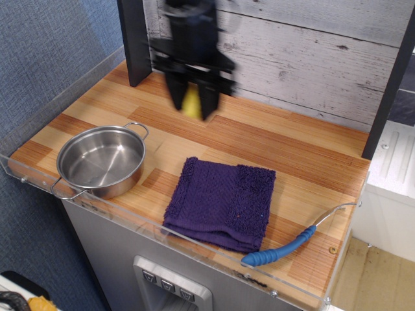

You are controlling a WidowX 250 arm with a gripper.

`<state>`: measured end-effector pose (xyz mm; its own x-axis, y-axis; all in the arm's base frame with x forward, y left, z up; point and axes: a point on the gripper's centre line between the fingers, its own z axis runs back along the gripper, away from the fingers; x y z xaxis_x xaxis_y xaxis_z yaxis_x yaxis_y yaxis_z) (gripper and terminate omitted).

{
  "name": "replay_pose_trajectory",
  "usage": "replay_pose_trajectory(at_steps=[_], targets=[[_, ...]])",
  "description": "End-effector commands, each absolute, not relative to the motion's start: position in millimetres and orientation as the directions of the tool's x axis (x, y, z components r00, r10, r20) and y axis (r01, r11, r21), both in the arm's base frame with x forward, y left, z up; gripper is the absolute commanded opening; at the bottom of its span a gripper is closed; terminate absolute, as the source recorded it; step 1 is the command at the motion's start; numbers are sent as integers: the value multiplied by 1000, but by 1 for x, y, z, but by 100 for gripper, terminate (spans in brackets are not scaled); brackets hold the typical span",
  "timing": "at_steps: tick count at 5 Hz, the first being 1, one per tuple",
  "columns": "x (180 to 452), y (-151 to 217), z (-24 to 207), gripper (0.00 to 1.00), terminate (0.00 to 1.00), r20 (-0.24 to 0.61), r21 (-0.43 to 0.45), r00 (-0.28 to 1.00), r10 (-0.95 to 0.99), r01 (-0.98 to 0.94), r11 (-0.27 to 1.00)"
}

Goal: Place the yellow object at the top edge

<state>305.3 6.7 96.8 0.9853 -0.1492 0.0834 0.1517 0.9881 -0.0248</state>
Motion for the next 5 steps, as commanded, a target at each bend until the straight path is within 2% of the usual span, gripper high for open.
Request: replay_pose_trajectory(at_steps=[1, 2, 3, 5], targets=[[339, -59, 90, 0, 0, 69, 16, 992, -105, 104, 994], [352, -69, 80, 0, 0, 55, 28, 998, -36, 35, 999], [351, -61, 66, 0, 0, 36, 67, 999, -2, 0, 998], [331, -33, 19, 0, 0, -24, 99, 999, 29, -26, 995]])
